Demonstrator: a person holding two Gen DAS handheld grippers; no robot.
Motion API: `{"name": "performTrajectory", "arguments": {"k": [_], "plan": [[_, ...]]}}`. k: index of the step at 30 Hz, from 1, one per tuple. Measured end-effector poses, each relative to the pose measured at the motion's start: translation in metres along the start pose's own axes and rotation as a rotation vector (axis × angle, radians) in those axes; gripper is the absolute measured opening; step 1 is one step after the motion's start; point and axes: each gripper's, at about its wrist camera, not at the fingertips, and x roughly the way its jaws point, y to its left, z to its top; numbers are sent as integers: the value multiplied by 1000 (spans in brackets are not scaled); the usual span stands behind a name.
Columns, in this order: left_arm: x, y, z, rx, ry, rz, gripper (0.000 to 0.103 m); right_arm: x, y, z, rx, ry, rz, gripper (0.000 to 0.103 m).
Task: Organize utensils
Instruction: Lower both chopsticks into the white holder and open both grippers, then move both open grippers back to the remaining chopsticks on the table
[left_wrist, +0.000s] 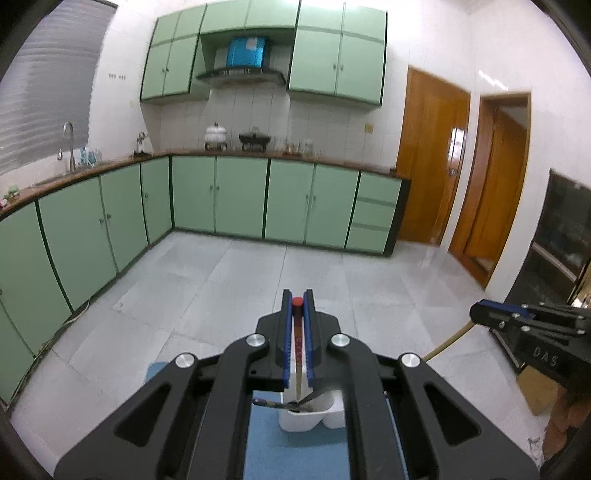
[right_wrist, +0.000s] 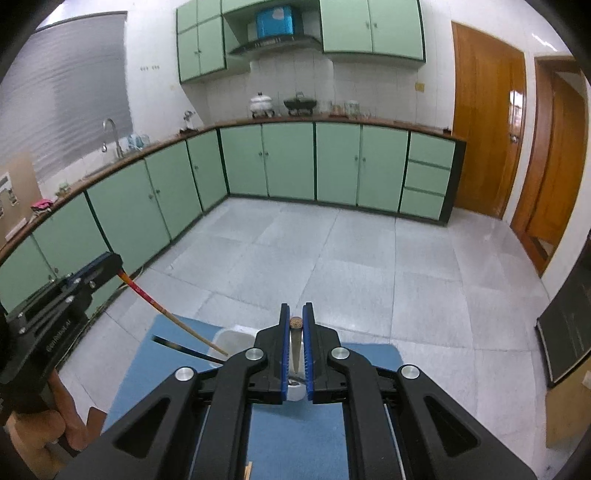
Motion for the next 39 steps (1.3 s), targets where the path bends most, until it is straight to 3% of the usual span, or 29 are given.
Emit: {"name": "performTrajectory", "arguments": {"k": [5, 6, 7, 9, 13, 17, 22, 28, 30, 34, 39], "plan": [[28, 7, -28, 18, 67, 13, 6, 38, -11, -18, 4, 62, 14, 7], [29, 9, -29, 22, 68, 21, 10, 40, -11, -22, 3, 70, 19, 8], [28, 13, -27, 24, 68, 25, 27, 39, -13, -25, 7, 64, 16, 11], [14, 16, -24, 33, 30, 47, 48, 30, -16, -30, 10, 40, 4, 18], [-25, 23, -15, 55, -15, 38, 54, -2, -20, -43, 2, -10, 11, 18], [-71, 38, -35, 37, -30, 23, 68, -53, -26, -90, -6, -68, 48, 22], [-124, 67, -114, 16, -2, 48, 74, -94, -18, -205, -56, -75, 61, 23], [-166, 103, -217, -37, 54, 110, 76, -100, 22, -361, -94, 4, 77, 23], [-175, 105, -248, -39, 77, 132, 76, -98, 39, -397, -119, 26, 77, 23], [-193, 100, -304, -35, 116, 133, 76, -92, 68, -442, -161, 63, 97, 23], [-200, 91, -348, -19, 162, 119, 76, -85, 84, -457, -167, 55, 95, 23]]}}
